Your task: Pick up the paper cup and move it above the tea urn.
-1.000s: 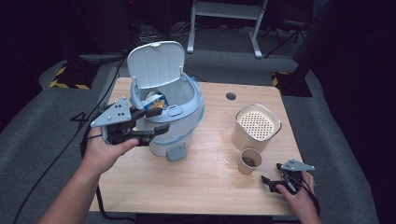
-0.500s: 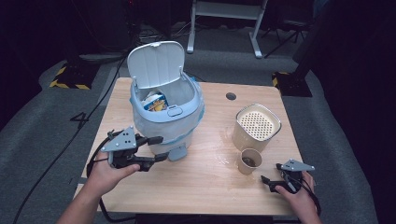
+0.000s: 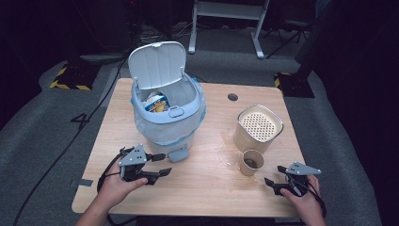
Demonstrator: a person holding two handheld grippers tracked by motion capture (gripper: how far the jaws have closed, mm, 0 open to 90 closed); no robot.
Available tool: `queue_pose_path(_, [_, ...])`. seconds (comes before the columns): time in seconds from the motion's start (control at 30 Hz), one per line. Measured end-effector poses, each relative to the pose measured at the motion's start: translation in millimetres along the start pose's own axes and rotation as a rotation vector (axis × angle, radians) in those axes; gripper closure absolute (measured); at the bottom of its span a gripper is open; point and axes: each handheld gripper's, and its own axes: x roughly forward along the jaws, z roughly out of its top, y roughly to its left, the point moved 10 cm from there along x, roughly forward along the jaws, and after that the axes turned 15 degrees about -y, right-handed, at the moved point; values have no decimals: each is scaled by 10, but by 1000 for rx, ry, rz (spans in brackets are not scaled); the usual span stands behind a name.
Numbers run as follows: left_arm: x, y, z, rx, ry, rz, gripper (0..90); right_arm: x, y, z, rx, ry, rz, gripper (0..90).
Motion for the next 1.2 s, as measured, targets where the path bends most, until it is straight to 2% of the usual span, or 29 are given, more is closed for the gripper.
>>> queue_pose_path(0.2, [67, 57, -317, -35, 82, 27, 431, -25, 96, 62, -12, -11, 36, 206])
queue_pose_path(0.27, [77, 88, -462, -41, 126, 45, 432, -24, 136, 85, -13, -18, 51, 203])
queue_pose_path(0.37, [81, 101, -570, -65, 154, 44, 432, -13, 199, 140, 0, -38, 70, 196])
queue_pose_path(0.47, [71, 161, -646, -65, 191, 77, 432, 18, 246, 212, 6, -71, 82, 184])
queue_pose_path(0.57, [61, 195, -686, -53, 216, 99, 411, 68, 283, 298, 14, -107, 86, 179])
queue_pose_path(0.63, [49, 206, -732, -22, 245, 97, 407, 104, 308, 344, 18, -122, 94, 182])
queue_pose_path(0.73, [59, 210, -788, -31, 265, 99, 380, 174, 340, 389, 27, -139, 105, 186])
queue_pose_path(0.83, [68, 233, -804, 0, 272, 119, 350, 253, 359, 400, 35, -138, 112, 183])
queue_pose_path(1.03, [87, 231, -820, 27, 287, 134, 280, 390, 393, 425, 40, -137, 119, 182])
queue_pose_path(1.2, [89, 238, -822, 22, 290, 149, 252, 468, 410, 431, 48, -132, 127, 187])
